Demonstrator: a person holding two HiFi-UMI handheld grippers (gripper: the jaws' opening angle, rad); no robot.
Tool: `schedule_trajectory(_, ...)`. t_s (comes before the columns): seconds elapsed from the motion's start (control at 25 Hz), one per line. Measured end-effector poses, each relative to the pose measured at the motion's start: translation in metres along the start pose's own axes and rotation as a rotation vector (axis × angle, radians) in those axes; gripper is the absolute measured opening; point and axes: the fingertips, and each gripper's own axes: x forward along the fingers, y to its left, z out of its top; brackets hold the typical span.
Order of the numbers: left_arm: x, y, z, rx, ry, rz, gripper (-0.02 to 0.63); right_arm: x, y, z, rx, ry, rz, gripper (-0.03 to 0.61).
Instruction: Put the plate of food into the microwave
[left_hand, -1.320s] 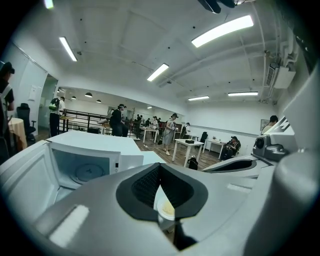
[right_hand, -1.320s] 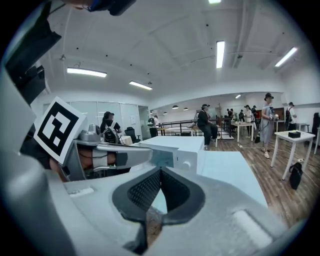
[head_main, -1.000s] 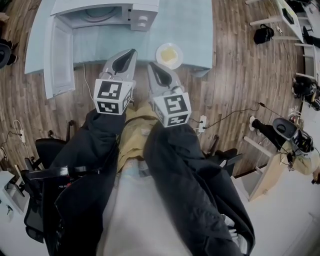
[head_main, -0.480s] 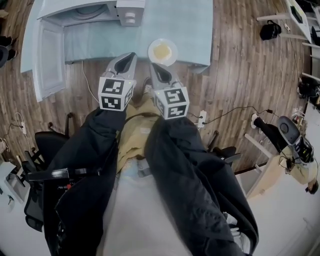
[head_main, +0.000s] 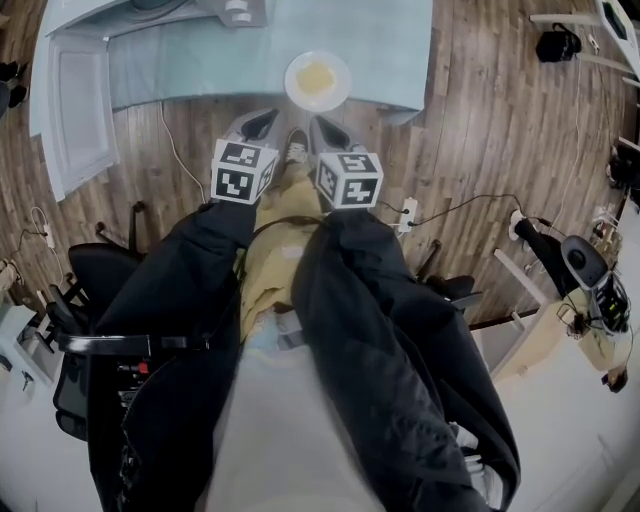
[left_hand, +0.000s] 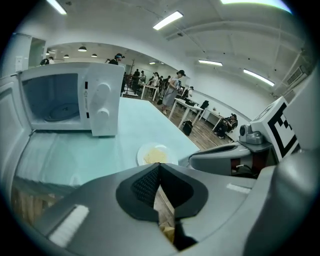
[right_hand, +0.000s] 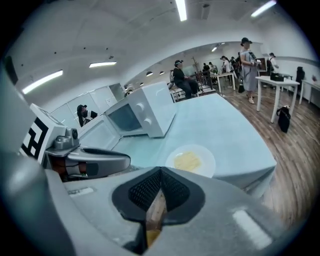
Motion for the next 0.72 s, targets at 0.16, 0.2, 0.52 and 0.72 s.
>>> schedule_trajectory(0.16, 0.008, 0.004, -0.014, -0.028, 0.033, 0.013, 0.003, 0.011, -0.016, -0.016, 0.038, 0.035, 0.002, -0.003)
schedule_trajectory(0.2, 0.010, 0.005, -0.016, -0.034, 0.038, 0.019, 0.003, 0.015, -0.020, -0.021, 0.052, 0.045, 0.002, -0.003)
schedule_trajectory(0.52, 0.022, 0.002, -0.035, -0.077, 0.070, 0.038, 0.003, 0.036, -0.044, -0.042, 0.158, 0.088, 0.005, 0.058)
schedule_trajectory(0.72, 0.024, -0.005, -0.039, -0.096, 0.073, 0.051, 0.003, 0.044, -0.061, -0.051, 0.219, 0.115, -0.005, 0.114)
